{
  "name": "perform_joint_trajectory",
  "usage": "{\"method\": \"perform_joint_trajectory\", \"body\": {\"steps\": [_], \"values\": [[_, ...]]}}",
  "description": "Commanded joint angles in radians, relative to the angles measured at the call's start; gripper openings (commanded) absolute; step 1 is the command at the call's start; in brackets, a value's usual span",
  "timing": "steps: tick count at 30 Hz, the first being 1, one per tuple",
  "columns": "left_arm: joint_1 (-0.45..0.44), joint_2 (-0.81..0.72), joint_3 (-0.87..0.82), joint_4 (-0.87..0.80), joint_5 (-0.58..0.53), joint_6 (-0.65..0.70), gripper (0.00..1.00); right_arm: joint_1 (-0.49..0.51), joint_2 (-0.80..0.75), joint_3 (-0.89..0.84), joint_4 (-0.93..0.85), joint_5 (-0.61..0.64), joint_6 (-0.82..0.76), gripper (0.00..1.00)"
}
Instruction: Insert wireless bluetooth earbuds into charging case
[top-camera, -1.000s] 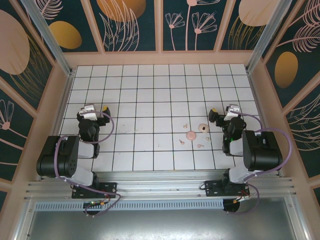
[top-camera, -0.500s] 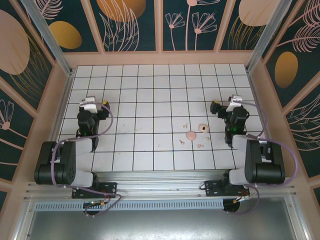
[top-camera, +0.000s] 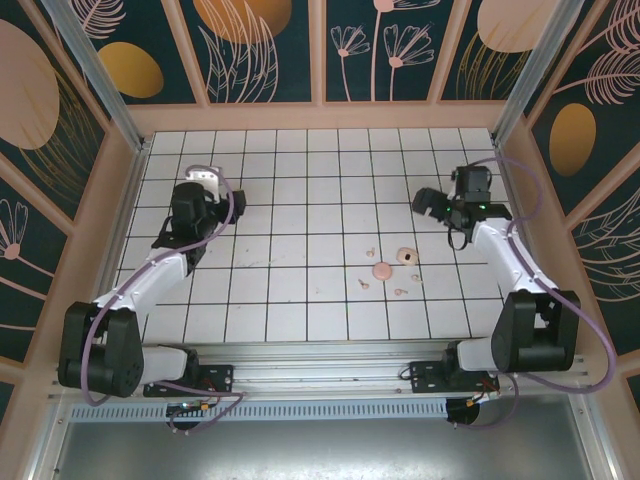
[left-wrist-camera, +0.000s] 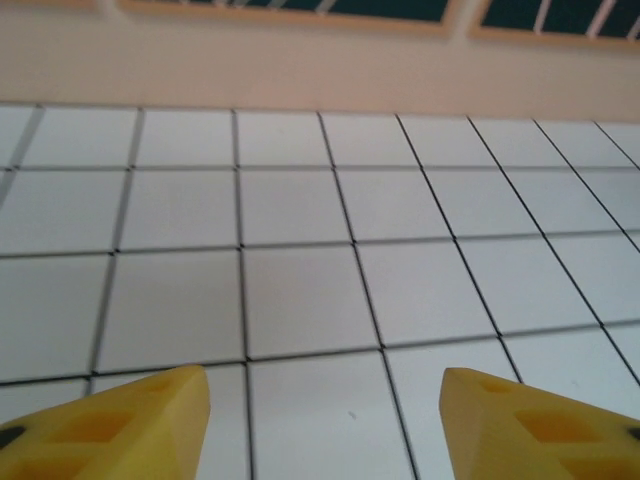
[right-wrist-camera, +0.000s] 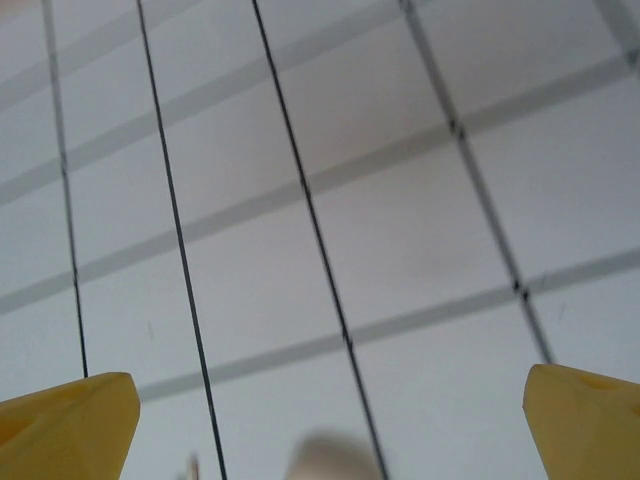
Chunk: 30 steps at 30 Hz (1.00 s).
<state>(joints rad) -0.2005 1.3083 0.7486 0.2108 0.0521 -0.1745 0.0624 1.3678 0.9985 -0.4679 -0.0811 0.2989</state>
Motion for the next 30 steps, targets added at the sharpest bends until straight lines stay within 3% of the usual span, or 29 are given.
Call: {"method": "perform_joint_trajectory", "body": {"steps": [1,7,19,30], "values": [[-0.049,0.03,0.049,-0.196,-0.034,-0.036,0.61,0.07,0.032,0.02,-0.268,-0.018,0.109,0.95],[-0.097,0.092,0.087,-0.27,-0.023,-0.06,0.58,0.142,0.135,0.053,-0.311,0.001,0.158,0.84],[-0.123,0.152,0.105,-0.278,-0.007,-0.072,0.57,0.158,0.327,0.125,-0.304,0.034,0.175,0.78],[-0.125,0.181,0.111,-0.278,-0.023,-0.069,0.56,0.164,0.406,0.135,-0.311,0.037,0.175,0.72]]}}
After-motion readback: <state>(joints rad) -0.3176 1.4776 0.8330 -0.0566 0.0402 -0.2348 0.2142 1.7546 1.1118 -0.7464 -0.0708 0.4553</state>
